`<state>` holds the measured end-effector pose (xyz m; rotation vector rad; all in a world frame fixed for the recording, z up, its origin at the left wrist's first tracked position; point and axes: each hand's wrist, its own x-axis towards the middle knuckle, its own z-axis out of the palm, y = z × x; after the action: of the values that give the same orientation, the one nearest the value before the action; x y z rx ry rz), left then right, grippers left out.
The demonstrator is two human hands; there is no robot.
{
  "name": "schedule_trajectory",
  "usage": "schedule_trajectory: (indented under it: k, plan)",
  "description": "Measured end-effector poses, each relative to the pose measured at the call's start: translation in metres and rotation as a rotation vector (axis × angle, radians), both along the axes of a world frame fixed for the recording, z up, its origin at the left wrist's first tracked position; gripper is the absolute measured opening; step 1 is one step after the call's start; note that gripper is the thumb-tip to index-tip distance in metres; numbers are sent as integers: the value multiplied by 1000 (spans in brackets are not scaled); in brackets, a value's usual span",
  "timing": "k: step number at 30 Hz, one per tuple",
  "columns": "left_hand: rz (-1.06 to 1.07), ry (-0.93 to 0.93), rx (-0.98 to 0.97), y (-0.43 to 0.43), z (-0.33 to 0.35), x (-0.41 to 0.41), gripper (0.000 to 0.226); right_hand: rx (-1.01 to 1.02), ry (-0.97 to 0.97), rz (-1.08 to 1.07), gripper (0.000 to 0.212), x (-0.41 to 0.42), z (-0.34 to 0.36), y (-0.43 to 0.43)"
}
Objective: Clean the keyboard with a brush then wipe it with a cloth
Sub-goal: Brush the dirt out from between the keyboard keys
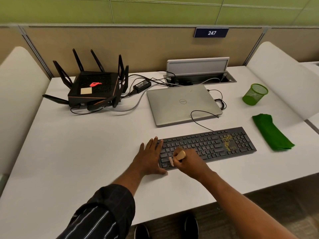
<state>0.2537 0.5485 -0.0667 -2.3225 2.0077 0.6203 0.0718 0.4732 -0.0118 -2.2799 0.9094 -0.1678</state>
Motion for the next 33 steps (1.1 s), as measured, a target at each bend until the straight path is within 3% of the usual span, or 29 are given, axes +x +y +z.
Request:
schedule_trajectory:
  k: [4,9,21,33]
  plan:
    - [1,12,-3,1,-1,2,131,16,63,42,14,2,0,1]
    - [-5,9,8,2,1,3,131,43,-28,52,9,12,2,2]
    - [-15,33,13,1,5,4,138,31,-1,195,8,8,0,5]
    - [-130,-78,-29,-45,12,-45,132,-65,138,-237,16,-98,-4,-56]
